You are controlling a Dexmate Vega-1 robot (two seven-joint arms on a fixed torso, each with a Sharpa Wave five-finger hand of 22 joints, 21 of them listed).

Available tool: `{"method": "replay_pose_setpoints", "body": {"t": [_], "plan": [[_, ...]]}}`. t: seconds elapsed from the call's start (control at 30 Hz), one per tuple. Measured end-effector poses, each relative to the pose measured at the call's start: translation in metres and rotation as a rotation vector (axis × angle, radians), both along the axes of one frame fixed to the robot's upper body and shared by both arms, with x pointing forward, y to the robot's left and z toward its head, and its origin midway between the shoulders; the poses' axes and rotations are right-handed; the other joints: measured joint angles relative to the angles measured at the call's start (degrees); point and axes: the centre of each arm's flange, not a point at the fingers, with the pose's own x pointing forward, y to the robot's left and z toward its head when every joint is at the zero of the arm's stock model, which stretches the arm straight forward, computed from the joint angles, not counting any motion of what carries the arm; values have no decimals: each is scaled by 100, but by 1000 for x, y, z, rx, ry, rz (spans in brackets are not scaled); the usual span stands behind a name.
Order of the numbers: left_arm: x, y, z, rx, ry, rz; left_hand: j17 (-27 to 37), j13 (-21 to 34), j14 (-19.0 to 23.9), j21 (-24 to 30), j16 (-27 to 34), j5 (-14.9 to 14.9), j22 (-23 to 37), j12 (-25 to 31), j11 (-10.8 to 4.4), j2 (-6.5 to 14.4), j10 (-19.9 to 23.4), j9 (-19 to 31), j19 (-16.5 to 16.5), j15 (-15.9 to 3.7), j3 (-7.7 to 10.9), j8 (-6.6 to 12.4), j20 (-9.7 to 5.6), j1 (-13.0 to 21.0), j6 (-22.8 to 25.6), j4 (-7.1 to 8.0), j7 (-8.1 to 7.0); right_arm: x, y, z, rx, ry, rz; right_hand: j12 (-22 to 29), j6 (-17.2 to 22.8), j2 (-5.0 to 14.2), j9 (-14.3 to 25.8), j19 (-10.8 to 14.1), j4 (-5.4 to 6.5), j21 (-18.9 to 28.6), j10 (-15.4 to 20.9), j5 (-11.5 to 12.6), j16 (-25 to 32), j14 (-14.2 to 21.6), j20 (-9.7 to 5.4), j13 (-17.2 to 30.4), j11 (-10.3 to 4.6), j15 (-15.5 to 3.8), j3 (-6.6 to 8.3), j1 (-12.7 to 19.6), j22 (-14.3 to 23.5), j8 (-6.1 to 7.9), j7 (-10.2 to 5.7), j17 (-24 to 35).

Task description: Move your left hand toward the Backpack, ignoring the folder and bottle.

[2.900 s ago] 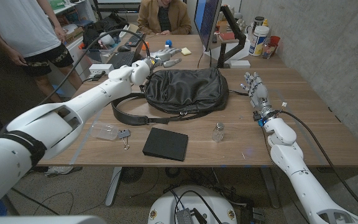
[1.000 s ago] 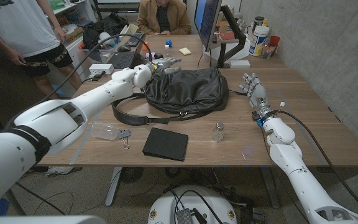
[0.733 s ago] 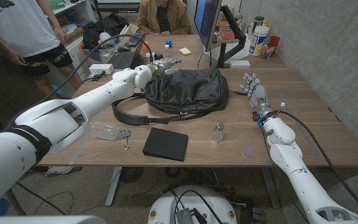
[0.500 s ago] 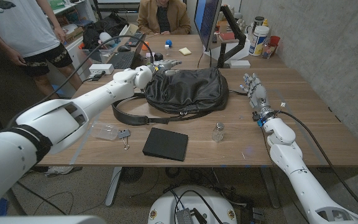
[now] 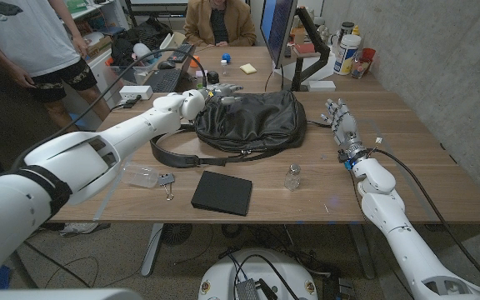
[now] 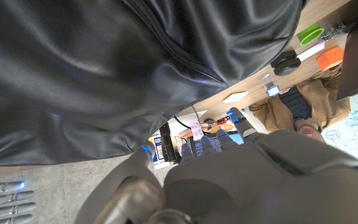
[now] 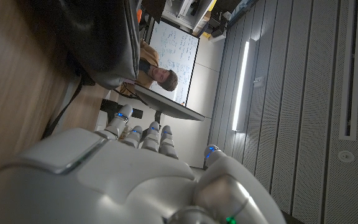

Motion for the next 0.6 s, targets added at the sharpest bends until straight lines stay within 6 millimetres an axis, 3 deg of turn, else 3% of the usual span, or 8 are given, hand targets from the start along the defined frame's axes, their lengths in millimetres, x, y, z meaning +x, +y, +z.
{"method": "replay_pose_setpoints", "body": {"t": [0.6], "plan": [[4, -1, -5, 23, 31, 14, 1, -1, 0, -22, 0, 43, -1, 0, 0, -23, 0, 0, 0, 0, -64, 0, 0, 22, 0, 18, 0, 1, 2, -2, 1, 4, 1, 0, 32, 0, 0, 0, 0, -22, 0, 0, 0, 0, 0, 0, 0, 0, 0, 0, 0, 0, -32, 0]]}}
